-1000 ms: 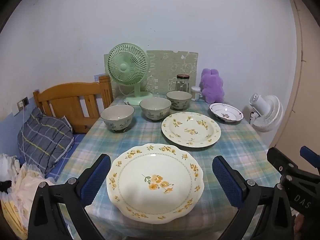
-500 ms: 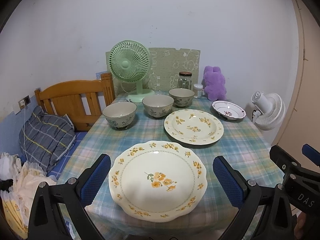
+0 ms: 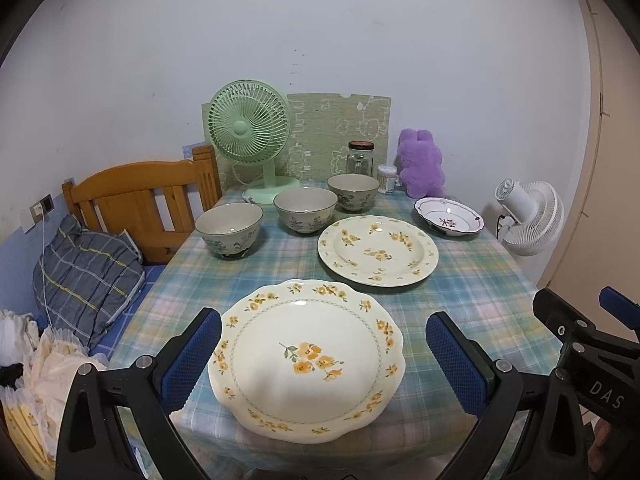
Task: Organize plates and bowls
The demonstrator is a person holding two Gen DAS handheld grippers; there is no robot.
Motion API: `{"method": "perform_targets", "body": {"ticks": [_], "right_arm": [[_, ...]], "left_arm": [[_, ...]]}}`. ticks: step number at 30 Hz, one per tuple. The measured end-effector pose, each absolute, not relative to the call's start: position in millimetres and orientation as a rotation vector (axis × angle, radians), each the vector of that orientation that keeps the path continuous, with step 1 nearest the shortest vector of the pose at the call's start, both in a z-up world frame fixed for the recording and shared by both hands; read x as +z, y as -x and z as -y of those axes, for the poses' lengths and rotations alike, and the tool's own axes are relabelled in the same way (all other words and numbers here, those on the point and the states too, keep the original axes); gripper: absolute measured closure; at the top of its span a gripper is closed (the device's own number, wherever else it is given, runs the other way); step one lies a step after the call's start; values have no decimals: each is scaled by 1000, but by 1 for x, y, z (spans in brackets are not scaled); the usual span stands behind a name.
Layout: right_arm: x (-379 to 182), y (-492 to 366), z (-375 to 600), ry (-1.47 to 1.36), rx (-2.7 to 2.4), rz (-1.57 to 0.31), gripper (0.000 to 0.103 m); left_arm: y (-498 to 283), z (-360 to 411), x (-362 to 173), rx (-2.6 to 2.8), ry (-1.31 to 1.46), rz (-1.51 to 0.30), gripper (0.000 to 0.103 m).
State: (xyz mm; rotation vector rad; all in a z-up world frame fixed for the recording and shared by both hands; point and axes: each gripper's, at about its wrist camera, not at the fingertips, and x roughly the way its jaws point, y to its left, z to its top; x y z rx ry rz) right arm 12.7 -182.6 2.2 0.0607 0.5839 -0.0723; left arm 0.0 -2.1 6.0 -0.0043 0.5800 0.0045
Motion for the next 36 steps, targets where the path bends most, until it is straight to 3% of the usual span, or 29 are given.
{"method": "perform_targets", "body": {"ticks": [36], "right_arm": [[4, -14, 180, -44, -72, -572, 0]], "left_arm": [[-9, 8, 0, 25, 7, -609, 1]]}}
